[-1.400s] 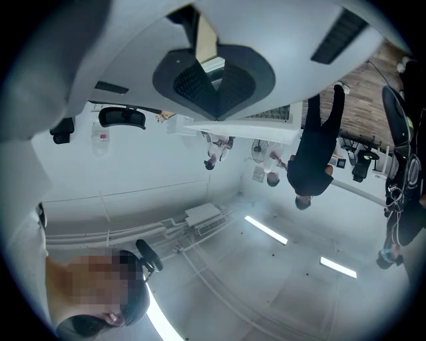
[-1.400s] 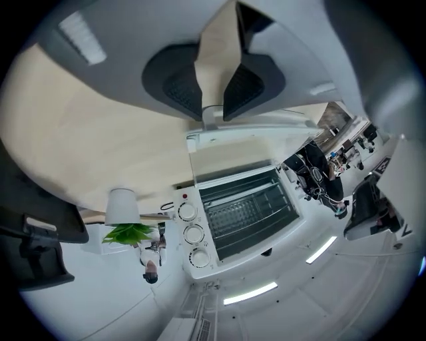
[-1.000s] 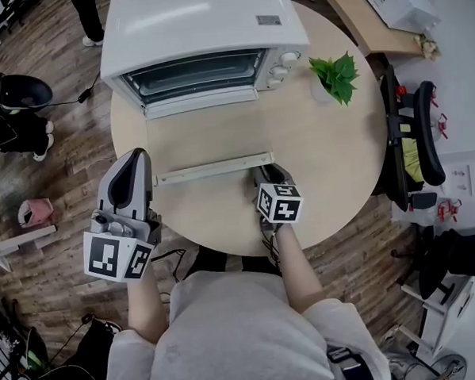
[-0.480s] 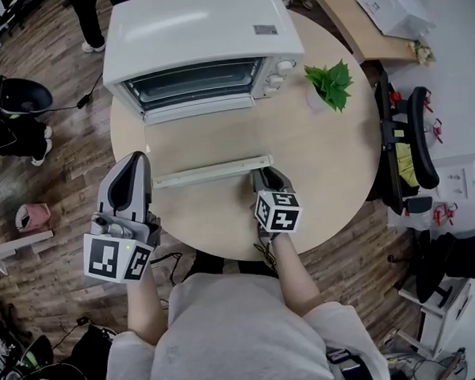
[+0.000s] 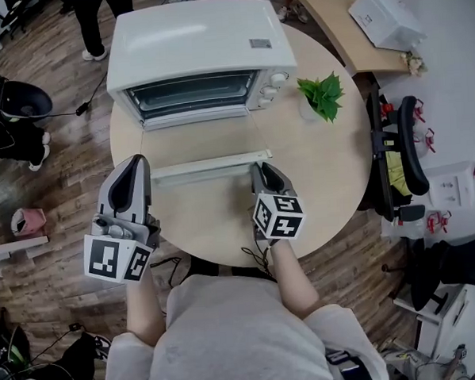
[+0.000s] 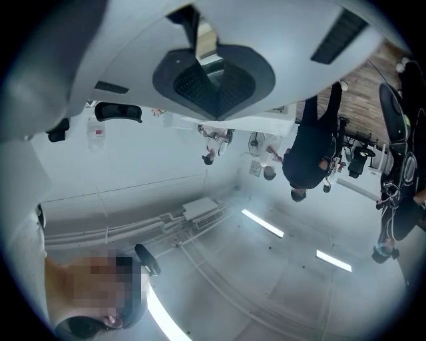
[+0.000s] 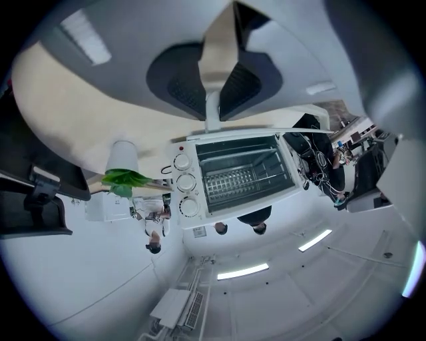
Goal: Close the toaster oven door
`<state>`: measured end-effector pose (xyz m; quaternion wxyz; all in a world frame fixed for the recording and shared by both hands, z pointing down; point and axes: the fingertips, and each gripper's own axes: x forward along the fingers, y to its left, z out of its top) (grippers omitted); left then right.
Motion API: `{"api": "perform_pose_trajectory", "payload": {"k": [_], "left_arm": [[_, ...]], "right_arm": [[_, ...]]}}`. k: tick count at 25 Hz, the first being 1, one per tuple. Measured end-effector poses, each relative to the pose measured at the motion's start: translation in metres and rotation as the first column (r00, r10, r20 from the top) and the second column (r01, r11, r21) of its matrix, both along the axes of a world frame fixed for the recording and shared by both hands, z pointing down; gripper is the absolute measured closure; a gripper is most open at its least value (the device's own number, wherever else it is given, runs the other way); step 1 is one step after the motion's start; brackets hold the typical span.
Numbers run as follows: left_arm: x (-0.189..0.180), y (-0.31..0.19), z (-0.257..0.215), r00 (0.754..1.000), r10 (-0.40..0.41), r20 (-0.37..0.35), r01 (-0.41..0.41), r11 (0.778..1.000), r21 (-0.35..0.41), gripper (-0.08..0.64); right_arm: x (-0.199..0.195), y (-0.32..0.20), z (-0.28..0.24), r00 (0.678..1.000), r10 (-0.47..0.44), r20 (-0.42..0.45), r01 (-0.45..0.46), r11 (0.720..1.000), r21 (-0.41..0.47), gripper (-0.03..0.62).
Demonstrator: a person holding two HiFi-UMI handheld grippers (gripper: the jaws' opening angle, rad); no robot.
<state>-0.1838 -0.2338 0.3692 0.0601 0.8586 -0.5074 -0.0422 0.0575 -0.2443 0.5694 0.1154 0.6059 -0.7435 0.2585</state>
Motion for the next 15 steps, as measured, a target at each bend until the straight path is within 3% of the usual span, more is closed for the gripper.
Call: {"api": "perform_pose_trajectory", "payload": {"k": [15], "left_arm": [[-0.013, 0.006, -0.012, 0.999, -0.032, -0.010, 0.033, 0.999, 0.029, 0.558]], "right_arm": [[-0.001, -0.038, -0.059, 1.000, -0.007, -0.020, 0.009, 0.995, 0.101, 0.518]]}}
